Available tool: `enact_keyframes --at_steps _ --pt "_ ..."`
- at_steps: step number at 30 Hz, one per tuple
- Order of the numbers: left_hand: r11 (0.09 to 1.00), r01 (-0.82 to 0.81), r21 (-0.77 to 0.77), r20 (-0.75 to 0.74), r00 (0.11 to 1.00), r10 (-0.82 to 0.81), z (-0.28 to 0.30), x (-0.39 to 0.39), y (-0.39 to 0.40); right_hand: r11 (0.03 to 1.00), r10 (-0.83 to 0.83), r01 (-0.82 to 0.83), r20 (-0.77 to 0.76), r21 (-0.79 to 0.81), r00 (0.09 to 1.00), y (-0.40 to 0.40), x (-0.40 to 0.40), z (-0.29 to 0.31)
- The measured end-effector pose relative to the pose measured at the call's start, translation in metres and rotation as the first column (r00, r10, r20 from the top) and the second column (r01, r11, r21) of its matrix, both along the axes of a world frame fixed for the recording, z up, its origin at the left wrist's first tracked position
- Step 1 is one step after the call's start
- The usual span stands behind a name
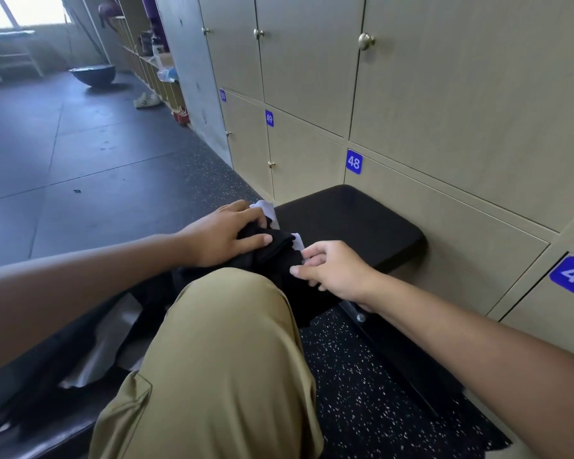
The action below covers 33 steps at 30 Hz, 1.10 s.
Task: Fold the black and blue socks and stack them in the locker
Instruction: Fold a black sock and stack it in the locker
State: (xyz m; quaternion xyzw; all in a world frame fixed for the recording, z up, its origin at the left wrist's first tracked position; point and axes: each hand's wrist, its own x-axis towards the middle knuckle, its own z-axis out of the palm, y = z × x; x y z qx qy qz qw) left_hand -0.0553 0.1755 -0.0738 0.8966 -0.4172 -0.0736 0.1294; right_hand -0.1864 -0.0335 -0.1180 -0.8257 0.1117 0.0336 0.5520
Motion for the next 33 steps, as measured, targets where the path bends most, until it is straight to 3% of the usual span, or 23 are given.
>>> enact_keyframes --at_steps 7,15,24,33 --pt "0.982 -0.072 -0.172 0.039 0.996 0.080 0.000 0.001 -0.001 0.999 0.004 -0.004 0.018 -0.035 1.000 0.005 -0.001 0.004" --pt "0.913 -0.158 -0.376 -0.014 0.986 0.165 0.030 0.010 -0.003 0.988 -0.152 0.149 0.152 0.029 0.977 -0.036 0.001 0.036" --pt "0.893 -0.184 -0.411 -0.016 0.981 0.195 0.046 0.006 -0.033 0.947 -0.316 0.297 0.182 0.126 0.931 -0.080 -0.020 0.051" --pt "0.949 -0.057 -0.310 0.134 0.986 0.103 0.061 0.003 -0.039 0.944 -0.325 0.303 0.203 0.133 0.924 -0.087 -0.035 0.056"
